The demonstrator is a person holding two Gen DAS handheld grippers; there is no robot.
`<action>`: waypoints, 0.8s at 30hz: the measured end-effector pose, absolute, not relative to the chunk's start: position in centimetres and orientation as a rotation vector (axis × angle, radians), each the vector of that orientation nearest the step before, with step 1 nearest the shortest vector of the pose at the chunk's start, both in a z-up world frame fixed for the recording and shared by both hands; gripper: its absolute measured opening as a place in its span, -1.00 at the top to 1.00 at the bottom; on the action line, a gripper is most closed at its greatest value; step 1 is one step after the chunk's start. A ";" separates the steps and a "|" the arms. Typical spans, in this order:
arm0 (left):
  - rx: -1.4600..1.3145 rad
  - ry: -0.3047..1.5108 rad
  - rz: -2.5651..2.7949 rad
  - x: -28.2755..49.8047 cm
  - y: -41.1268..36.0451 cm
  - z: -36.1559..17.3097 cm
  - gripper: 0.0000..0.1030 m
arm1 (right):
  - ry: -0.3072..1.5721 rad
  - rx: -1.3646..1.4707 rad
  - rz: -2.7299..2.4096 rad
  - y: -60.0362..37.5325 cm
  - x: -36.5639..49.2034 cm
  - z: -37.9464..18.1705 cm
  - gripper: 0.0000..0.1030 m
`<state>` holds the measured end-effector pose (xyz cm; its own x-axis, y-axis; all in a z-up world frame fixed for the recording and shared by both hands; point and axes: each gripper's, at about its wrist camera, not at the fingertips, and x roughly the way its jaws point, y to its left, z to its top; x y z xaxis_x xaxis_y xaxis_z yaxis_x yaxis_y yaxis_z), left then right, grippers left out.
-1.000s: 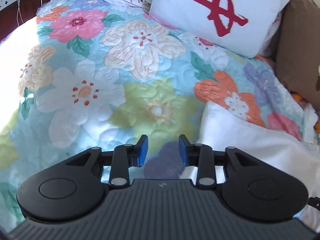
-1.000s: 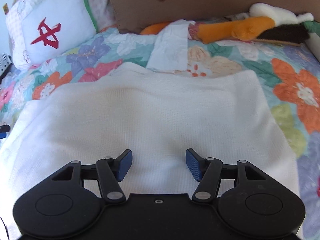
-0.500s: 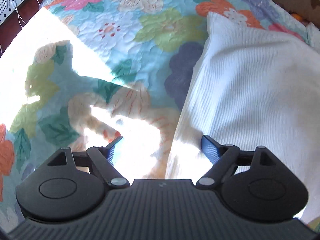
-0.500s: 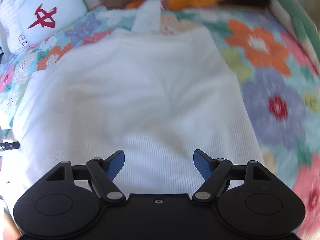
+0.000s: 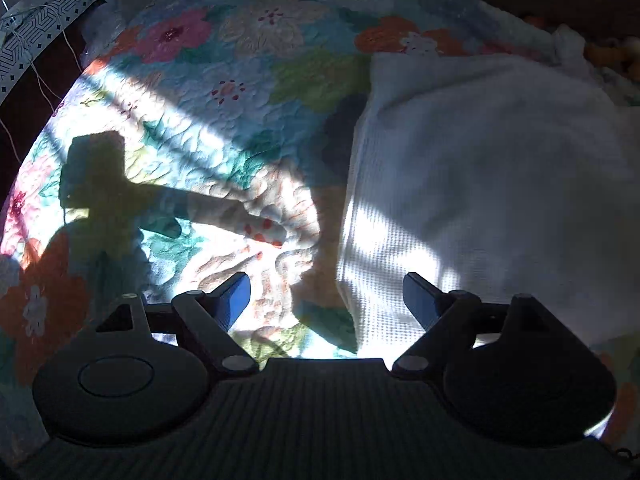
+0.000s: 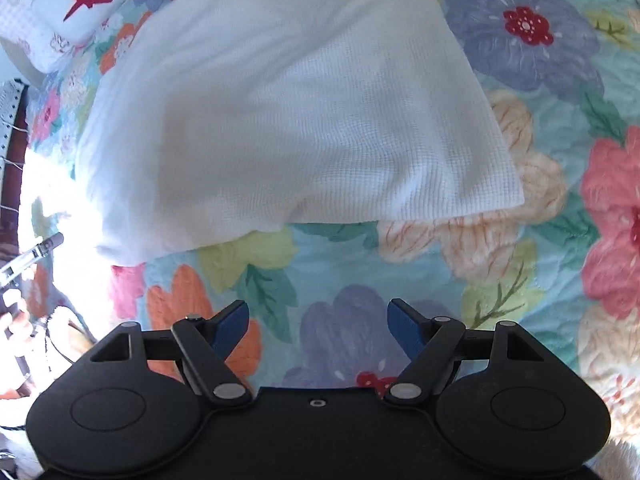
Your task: Fold clothes
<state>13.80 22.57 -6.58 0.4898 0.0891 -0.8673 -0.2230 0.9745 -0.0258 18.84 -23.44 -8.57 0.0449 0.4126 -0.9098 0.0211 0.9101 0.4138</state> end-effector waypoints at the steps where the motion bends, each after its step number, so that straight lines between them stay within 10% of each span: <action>1: -0.175 1.022 0.135 13.8 21.6 -5.8 -0.62 | 1.508 0.401 0.324 -23.6 18.9 -8.4 -0.58; 15: -0.146 1.085 -0.219 17.7 9.3 -15.0 -0.62 | 1.257 1.412 -0.085 -31.9 16.7 -18.7 -0.62; 21: -0.080 1.066 -0.209 17.1 8.9 -14.7 -0.63 | 1.230 1.251 -0.059 -30.1 18.3 -18.0 -0.65; 24: -0.093 1.043 -0.208 16.7 9.2 -14.5 -0.63 | 1.182 1.011 -0.022 -28.1 19.8 -16.2 -0.21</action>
<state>16.67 9.18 -14.47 0.4862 -0.2149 -0.8470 0.1272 0.9764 -0.1747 19.78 -28.10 -16.19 0.4315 0.4723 -0.7686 0.5002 0.5837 0.6396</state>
